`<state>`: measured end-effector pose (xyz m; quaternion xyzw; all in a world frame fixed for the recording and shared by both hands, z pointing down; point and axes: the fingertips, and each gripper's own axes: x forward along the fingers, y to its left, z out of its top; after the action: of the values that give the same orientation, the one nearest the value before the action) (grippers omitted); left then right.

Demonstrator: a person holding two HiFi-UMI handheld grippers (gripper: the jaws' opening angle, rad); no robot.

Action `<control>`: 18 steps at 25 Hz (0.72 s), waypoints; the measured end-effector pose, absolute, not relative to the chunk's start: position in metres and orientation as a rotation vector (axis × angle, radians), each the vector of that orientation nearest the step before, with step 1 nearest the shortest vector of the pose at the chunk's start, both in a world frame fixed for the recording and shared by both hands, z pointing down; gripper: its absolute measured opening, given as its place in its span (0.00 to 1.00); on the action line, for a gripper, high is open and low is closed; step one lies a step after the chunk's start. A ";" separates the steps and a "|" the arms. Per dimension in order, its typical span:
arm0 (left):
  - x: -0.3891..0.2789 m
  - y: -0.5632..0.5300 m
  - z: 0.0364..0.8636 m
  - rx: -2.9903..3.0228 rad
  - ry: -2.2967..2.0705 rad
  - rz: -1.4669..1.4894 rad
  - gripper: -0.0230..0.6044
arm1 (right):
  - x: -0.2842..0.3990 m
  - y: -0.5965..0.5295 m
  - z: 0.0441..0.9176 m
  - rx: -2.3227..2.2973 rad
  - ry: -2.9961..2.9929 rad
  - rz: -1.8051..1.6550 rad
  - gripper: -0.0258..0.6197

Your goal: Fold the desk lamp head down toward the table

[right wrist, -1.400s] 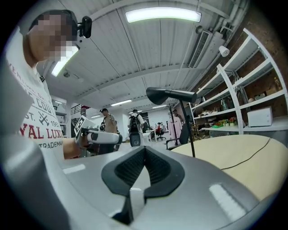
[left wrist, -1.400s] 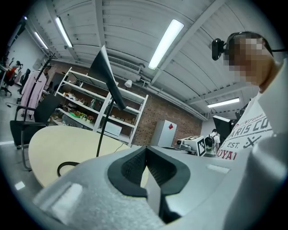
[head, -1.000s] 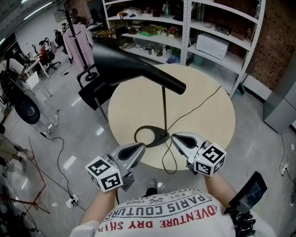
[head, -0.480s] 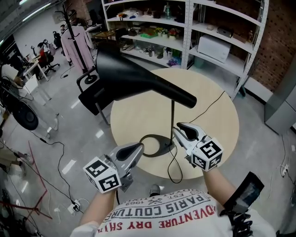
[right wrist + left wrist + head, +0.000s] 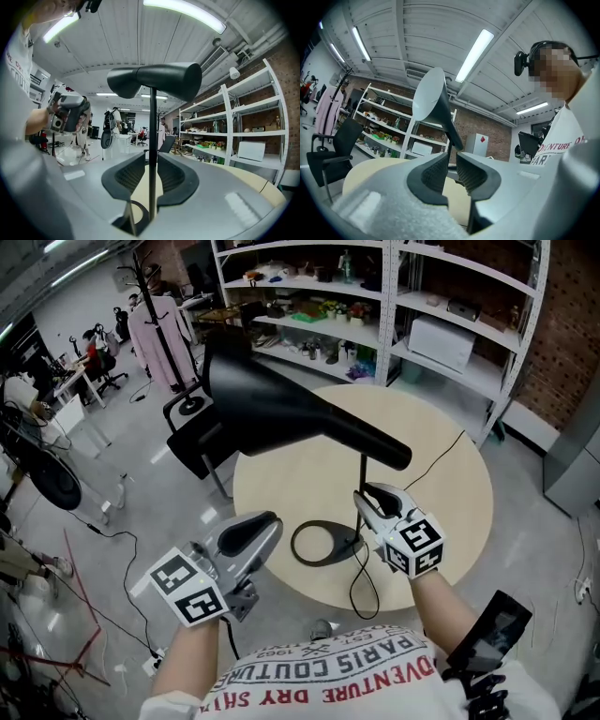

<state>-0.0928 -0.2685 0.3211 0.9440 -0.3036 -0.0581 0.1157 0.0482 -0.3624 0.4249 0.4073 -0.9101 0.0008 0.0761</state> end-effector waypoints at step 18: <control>-0.128 -0.294 0.182 2.885 -0.915 -0.383 0.29 | 0.045 -0.354 0.431 1.176 -2.700 -0.028 0.11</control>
<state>-0.1276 -0.2943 0.1816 0.9447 -0.2995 -0.1256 0.0455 0.0449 -0.3545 0.4311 0.3973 -0.9124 -0.0093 0.0982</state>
